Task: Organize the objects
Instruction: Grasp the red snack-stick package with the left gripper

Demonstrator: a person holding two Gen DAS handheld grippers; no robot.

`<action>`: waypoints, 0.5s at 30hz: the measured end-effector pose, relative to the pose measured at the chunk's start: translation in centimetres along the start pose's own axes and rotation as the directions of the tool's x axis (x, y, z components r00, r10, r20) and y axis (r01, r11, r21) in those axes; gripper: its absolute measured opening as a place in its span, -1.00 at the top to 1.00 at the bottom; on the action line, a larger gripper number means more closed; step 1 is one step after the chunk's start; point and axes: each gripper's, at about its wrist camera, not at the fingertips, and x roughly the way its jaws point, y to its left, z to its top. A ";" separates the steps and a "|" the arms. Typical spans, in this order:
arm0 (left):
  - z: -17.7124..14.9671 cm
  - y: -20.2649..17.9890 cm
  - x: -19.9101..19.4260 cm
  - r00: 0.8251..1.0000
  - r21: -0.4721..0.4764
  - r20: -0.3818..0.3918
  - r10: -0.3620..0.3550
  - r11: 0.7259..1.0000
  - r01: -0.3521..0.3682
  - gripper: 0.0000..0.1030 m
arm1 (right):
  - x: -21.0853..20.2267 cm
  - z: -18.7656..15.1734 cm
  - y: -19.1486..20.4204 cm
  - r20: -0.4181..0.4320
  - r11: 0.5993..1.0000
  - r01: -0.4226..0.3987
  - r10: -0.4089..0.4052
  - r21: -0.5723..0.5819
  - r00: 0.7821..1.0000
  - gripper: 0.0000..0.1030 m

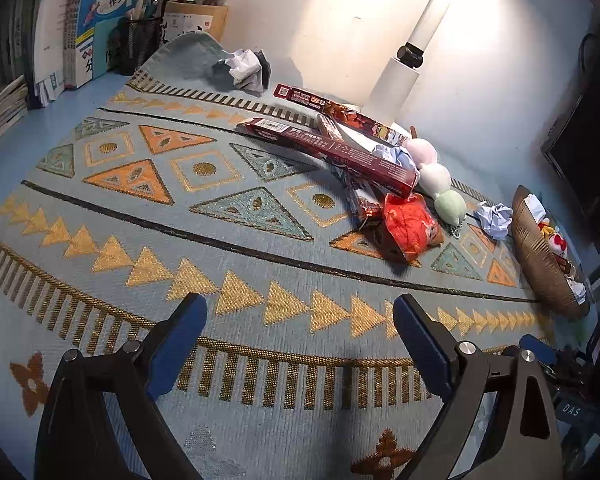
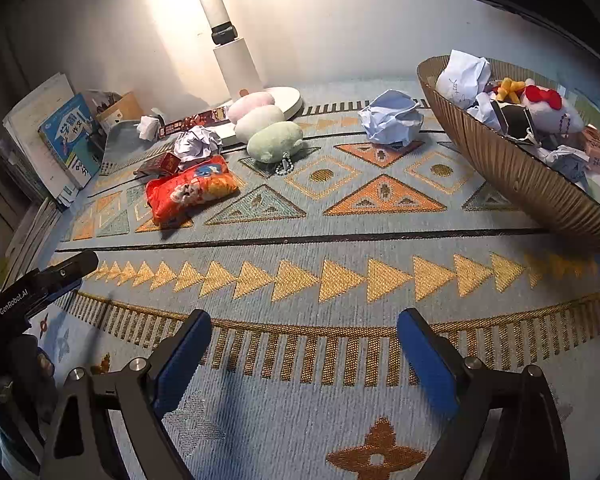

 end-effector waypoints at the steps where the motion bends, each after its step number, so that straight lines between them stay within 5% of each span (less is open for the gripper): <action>1: 0.0 0.0 0.0 1.000 0.002 -0.001 -0.002 1.000 0.002 -0.84 | 0.1 0.0 0.2 -0.004 1.000 0.003 -0.003 -0.007 1.000 -0.88; 6: 1.3 0.4 0.7 0.997 -0.031 -0.050 -0.065 0.998 0.063 -0.85 | 0.2 0.0 0.4 -0.015 1.000 0.002 -0.002 -0.021 1.000 -0.96; 11: 7.0 2.3 4.1 0.982 -0.268 -0.067 -0.179 0.951 0.155 -0.85 | 0.3 0.0 0.6 -0.022 1.000 0.003 -0.004 -0.031 1.000 -1.00; 15: 9.8 1.6 7.6 0.982 -0.322 -0.057 -0.179 0.934 0.151 -0.85 | 0.3 0.0 0.5 -0.020 1.000 -0.002 0.001 -0.027 1.000 -1.00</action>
